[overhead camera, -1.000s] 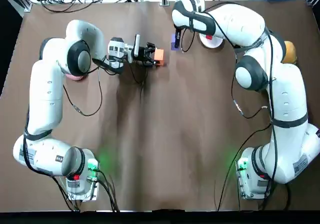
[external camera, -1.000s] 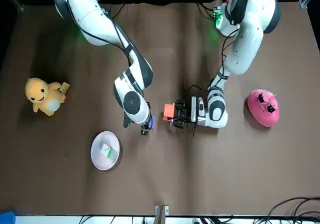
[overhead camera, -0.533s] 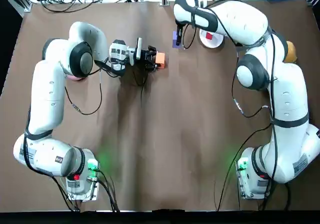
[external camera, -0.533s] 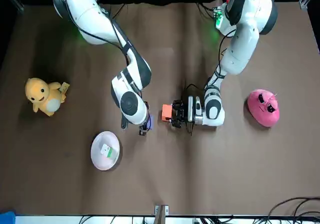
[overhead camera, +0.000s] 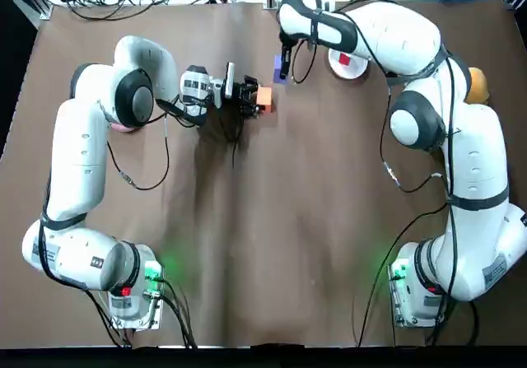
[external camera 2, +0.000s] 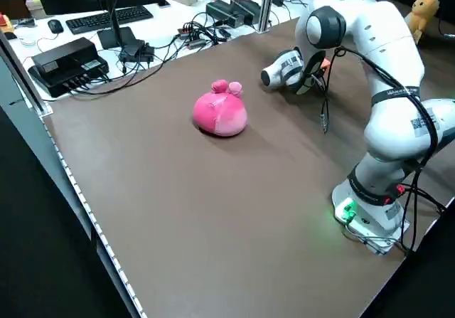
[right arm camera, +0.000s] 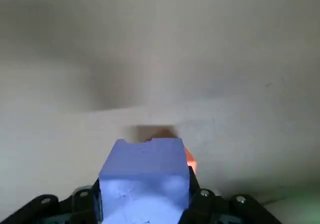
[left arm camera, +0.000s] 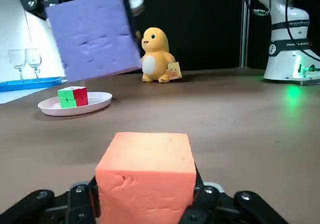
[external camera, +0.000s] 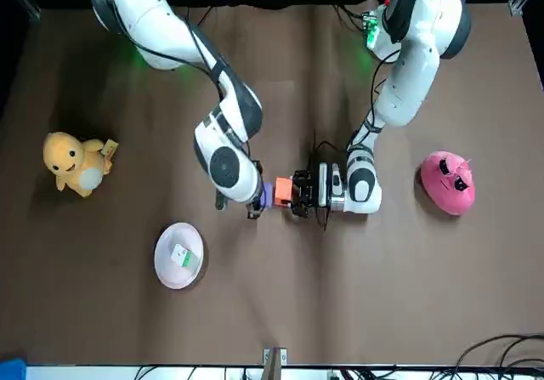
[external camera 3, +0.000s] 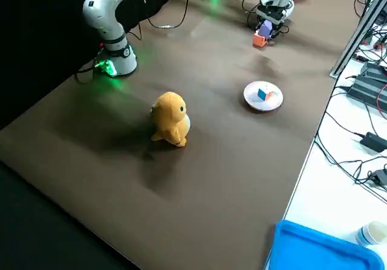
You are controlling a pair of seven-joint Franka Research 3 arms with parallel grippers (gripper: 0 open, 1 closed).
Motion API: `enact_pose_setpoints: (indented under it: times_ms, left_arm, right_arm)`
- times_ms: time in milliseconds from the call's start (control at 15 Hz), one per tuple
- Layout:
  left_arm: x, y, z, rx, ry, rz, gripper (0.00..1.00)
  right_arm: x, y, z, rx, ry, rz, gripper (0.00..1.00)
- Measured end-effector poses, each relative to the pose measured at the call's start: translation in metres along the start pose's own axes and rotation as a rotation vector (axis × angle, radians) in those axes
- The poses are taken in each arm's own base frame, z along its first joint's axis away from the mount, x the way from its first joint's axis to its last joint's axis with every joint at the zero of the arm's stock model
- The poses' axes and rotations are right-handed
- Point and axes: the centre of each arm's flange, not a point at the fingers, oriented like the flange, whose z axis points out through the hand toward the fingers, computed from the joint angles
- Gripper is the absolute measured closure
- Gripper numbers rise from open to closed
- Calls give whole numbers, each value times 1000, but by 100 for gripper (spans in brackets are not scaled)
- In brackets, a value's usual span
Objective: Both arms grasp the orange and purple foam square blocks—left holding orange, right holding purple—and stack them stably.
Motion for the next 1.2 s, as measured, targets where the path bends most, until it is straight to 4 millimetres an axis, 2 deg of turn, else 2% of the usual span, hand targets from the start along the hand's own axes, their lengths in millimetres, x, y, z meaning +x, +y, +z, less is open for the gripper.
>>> enact_pose_setpoints:
  times_ms: [200, 400, 1200]
  left_arm:
    - [0, 0, 0, 1, -3, 1, 37]
    - [0, -1, 0, 2, -4, 1, 37]
    - [1, -2, 1, 10, -12, 2, 37]
  right_arm:
    - [-28, 21, 9, 21, -17, -7, 41]
    - [-40, 29, 18, 35, -29, -11, 41]
    - [-43, 27, 46, 80, -7, -30, 41]
